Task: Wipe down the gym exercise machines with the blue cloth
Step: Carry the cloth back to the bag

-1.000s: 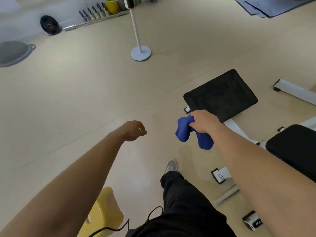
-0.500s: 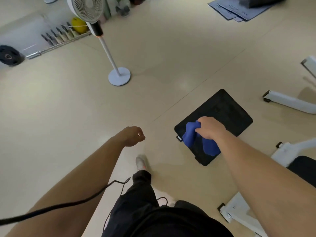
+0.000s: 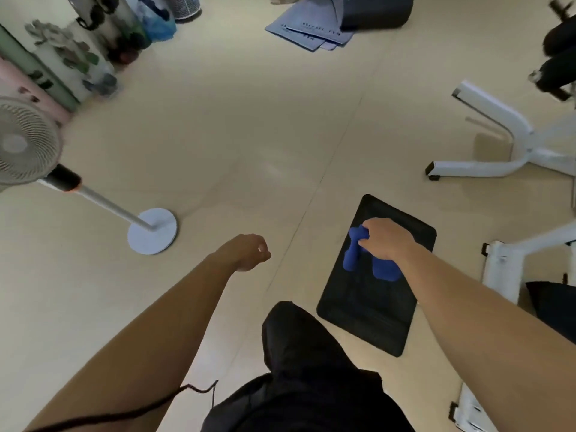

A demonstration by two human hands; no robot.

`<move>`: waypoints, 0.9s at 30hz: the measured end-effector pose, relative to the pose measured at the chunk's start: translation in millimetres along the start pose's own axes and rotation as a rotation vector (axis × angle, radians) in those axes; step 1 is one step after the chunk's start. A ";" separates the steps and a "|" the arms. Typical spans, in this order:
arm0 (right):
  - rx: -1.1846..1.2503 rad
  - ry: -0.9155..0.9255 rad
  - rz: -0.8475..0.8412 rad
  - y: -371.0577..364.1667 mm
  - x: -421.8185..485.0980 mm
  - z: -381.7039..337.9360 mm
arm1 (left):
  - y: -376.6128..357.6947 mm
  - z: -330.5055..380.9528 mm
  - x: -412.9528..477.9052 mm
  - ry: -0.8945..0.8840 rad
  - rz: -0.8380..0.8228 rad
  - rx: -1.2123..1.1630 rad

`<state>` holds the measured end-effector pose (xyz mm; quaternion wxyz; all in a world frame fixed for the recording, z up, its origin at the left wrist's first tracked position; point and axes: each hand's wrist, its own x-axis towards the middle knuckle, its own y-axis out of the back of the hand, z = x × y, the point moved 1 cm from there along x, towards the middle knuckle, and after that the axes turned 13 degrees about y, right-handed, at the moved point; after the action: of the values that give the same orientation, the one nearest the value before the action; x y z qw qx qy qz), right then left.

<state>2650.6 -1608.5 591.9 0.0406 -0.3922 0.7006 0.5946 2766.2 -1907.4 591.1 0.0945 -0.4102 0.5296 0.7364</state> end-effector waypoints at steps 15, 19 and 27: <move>0.403 -0.292 0.089 207.3 250.6 74.0 | 281.9 136.2 304.1 -0.220 -0.058 0.239; 0.359 -0.340 0.102 268.5 300.7 105.6 | 348.2 201.4 371.2 -0.300 -0.057 0.272; 0.440 -0.499 0.127 371.9 418.0 187.8 | 466.7 352.4 524.3 -0.451 -0.074 0.438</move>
<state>2063.3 -1661.2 616.8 0.2575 -0.1718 0.8036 0.5084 1982.3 -1956.7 585.8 0.3224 -0.2256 0.6260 0.6732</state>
